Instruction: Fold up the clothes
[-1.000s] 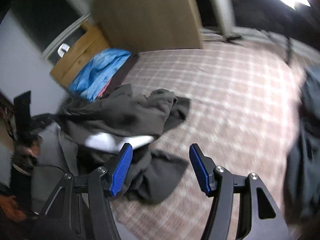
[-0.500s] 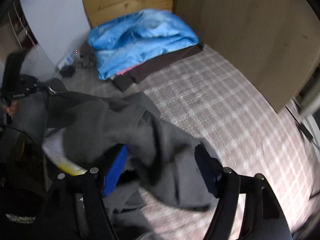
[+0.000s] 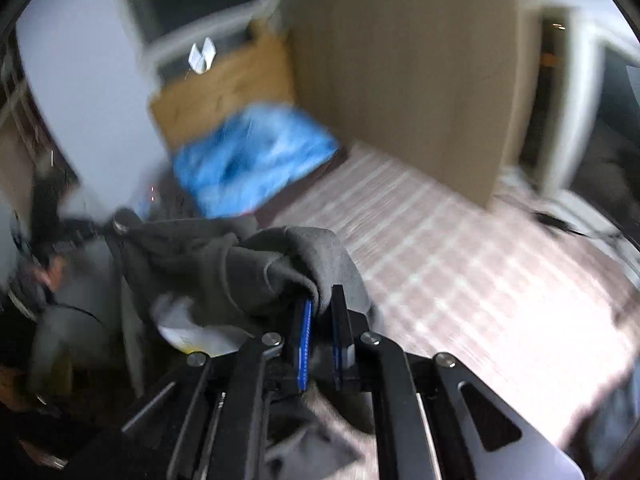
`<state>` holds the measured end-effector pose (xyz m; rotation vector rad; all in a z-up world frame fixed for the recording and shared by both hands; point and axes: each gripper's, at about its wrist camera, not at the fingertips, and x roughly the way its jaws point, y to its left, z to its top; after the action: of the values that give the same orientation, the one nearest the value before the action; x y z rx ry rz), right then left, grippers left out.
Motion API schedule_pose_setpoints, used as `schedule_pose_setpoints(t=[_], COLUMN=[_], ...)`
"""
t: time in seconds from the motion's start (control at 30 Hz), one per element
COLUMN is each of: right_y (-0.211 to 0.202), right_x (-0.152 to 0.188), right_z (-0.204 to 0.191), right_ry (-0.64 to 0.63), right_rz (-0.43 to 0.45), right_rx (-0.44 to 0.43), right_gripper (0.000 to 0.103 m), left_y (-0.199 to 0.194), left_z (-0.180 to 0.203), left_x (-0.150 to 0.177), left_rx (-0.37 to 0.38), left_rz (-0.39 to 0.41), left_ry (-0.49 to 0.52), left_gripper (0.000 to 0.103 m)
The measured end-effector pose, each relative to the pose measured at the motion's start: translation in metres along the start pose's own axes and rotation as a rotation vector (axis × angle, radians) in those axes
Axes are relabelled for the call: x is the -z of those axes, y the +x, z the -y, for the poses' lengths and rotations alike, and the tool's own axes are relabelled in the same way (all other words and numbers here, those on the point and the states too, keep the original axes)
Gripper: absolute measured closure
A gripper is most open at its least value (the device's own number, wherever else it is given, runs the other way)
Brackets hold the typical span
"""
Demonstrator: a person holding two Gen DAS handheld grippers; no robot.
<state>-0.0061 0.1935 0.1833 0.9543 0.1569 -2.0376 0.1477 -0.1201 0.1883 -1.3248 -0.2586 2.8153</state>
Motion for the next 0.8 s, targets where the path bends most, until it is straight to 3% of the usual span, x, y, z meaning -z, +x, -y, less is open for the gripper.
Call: schedule_pose_setpoints(t=[0.2,0.33,0.4,0.47,0.53,0.6,0.67,0.73,0.8], right_y=[-0.161,-0.229,-0.23,-0.208,-0.158,-0.12,-0.084,-0.085,-0.103], right_x=[0.037,0.078,0.108,0.14,0.179,0.21,0.239,0.245,0.234], right_z=[-0.049,-0.053,-0.037,-0.005,0.038,0.058,0.074,0.073,0.072], right_ry=[0.067,0.156,0.24,0.362,0.495,0.546,0.583,0.6,0.593], right_rz=[0.205,0.246,0.213,0.133,-0.052,-0.224,-0.392,-0.401,-0.308], right_rx=[0.141,0.253,0.352,0.408,0.431,0.446,0.459,0.402,0.342], right_gripper=[0.095,0.095,0.095,0.095,0.094,0.094,0.094,0.091,0.072], left_y=[-0.015,0.013,0.043,0.097,0.155,0.209,0.229,0.228,0.208], left_z=[0.068,0.109,0.126,0.138,0.145,0.148,0.144,0.138,0.13], left_x=[-0.053,-0.083,-0.094,-0.099,-0.091,-0.073,-0.061,-0.059,-0.064], left_rx=[0.102,0.182,0.232,0.243,0.205,0.13,0.096,0.105,0.136], left_rz=[0.077,0.066,0.044,-0.043,-0.166,-0.301,-0.362,-0.367,-0.323], left_ry=[0.216,0.32,0.352,0.348,0.349,0.362,0.357,0.33,0.304], left_gripper=[0.1,0.1,0.1,0.1,0.1,0.1,0.1,0.094,0.091])
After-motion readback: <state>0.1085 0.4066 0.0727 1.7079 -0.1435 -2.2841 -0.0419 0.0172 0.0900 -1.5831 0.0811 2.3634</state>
